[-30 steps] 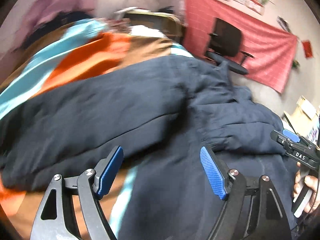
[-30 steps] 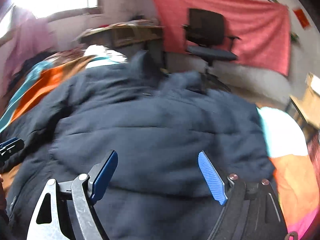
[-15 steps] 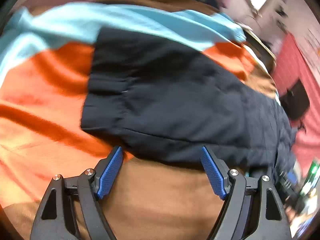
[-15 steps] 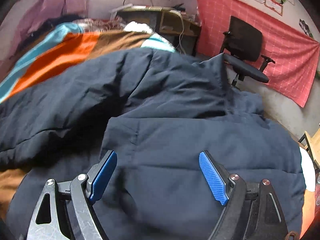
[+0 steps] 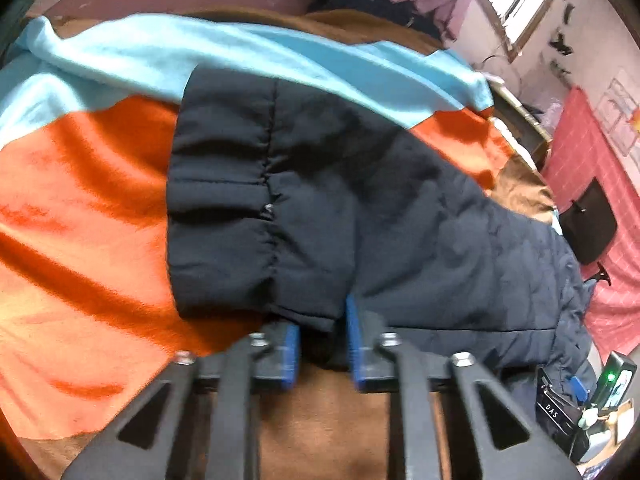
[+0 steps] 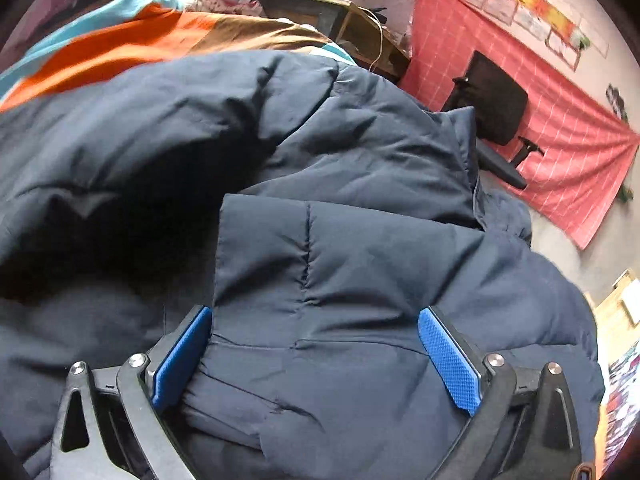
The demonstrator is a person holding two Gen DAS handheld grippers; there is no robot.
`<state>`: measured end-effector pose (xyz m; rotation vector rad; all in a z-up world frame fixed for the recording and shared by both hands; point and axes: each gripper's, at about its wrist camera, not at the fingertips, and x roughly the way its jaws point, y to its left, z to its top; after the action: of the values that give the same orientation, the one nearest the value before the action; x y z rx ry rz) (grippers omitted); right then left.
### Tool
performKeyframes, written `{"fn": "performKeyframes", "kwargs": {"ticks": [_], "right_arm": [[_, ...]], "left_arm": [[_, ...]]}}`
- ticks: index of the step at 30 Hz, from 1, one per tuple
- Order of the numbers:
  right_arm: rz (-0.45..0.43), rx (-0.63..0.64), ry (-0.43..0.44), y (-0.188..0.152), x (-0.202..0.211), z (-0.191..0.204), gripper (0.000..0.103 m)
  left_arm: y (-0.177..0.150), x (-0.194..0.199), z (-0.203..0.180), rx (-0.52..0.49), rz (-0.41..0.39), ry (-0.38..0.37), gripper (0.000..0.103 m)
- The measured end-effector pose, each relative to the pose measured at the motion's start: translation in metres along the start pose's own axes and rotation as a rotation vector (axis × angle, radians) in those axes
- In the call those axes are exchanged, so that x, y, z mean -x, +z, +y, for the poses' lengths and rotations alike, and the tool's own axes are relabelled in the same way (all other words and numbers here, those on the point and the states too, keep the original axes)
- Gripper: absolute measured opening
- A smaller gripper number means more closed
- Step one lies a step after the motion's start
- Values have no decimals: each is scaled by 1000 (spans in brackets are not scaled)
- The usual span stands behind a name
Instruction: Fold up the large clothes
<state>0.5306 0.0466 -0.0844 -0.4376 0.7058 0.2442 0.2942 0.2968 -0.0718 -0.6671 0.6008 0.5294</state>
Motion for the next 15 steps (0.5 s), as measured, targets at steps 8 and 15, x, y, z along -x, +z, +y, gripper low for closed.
{"fn": "performKeyframes", "kwargs": {"ticks": [8, 15], "right_arm": [[-39, -30, 91, 6, 31, -13, 103], [-96, 3, 76, 15, 77, -18, 103]], "left_arm": [[3, 40, -42, -210, -208, -54, 4], [3, 81, -99, -365, -351, -185, 3]]}}
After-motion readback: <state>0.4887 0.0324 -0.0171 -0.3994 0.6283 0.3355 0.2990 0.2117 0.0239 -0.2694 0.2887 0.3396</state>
